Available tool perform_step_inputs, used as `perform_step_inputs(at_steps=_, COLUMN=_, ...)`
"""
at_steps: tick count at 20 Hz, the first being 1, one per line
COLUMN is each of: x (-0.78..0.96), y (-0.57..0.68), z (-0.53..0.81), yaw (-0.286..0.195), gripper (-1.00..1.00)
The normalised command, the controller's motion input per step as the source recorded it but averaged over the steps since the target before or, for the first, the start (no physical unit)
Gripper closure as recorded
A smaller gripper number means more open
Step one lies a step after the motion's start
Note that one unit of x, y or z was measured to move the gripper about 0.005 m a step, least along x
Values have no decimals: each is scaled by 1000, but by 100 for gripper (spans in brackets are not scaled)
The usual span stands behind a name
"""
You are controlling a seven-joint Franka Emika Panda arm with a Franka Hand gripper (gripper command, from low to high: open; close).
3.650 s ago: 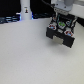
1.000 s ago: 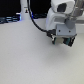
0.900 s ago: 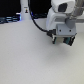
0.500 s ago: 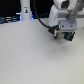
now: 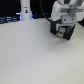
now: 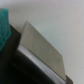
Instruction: Open the kcup holder, insert the kcup into the holder, and close the kcup holder
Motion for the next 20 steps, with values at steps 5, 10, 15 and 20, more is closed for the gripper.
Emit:
perform_step_inputs(at_steps=5, x=-845, y=274, z=-134, yaw=119, gripper=-100)
perform_step_inputs(at_steps=10, x=-652, y=305, z=-62, yaw=136, gripper=-100)
perform_step_inputs(at_steps=15, x=-53, y=220, z=737, yaw=24, gripper=-100)
perform_step_inputs(at_steps=20, x=61, y=68, z=647, yaw=-20, gripper=-100)
